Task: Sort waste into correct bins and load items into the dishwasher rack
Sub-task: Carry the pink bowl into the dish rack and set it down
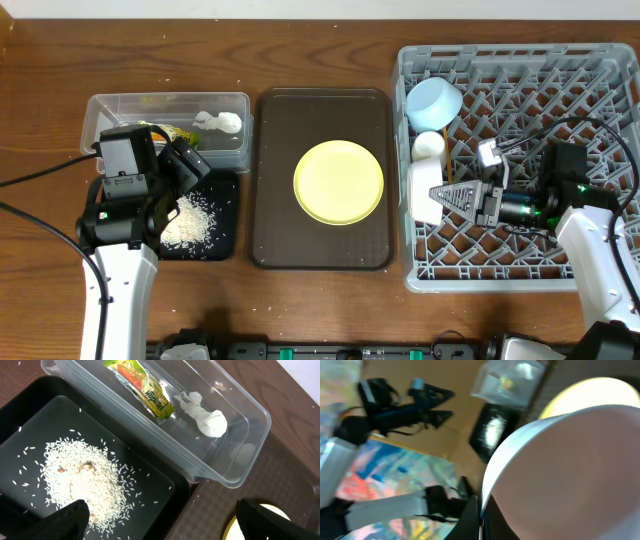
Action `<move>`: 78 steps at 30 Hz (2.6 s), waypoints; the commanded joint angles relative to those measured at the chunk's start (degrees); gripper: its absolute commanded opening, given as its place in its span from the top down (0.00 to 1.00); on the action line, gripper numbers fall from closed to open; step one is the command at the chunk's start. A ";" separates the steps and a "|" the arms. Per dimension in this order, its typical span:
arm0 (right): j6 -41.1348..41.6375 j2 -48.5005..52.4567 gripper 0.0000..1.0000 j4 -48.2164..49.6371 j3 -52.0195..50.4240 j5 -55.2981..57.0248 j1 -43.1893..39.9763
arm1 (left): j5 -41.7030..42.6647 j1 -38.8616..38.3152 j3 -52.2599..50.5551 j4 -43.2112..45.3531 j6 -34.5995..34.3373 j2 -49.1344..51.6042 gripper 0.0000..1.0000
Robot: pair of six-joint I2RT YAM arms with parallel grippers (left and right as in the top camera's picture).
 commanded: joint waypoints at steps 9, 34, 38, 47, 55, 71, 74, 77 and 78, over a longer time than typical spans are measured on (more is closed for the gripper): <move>-0.13 0.37 0.99 0.55 -2.21 7.87 -1.22 | -0.70 0.17 0.61 -0.15 -0.48 0.07 0.04; 0.96 4.44 0.99 11.02 -5.99 -9.03 -1.46 | -0.70 0.17 0.61 -0.13 -0.48 0.07 0.04; 1.03 4.44 0.99 10.86 -6.01 -4.90 -3.28 | -0.70 0.17 0.61 -0.15 -0.48 0.07 0.04; 1.03 4.44 0.99 8.59 -6.01 8.63 -9.73 | -0.70 0.17 0.61 -0.15 -0.48 0.07 0.04; 3.32 4.44 0.90 7.58 -6.01 19.30 -11.63 | -0.70 0.17 0.61 -0.13 -0.48 0.07 0.04; 11.21 4.31 0.38 8.33 1.79 26.60 -11.80 | -0.70 0.17 0.61 -0.15 -0.48 0.07 0.04; 11.13 4.31 0.37 3.96 7.08 29.68 -10.43 | -0.70 0.17 0.61 -0.15 -0.48 0.07 0.04; 11.15 4.31 0.37 -0.50 12.39 35.23 -7.93 | -0.70 0.17 0.61 -0.15 -0.48 0.07 0.04; 11.15 4.31 0.37 -1.95 14.19 37.86 -6.73 | -0.70 0.17 0.61 -0.13 -0.48 0.07 0.04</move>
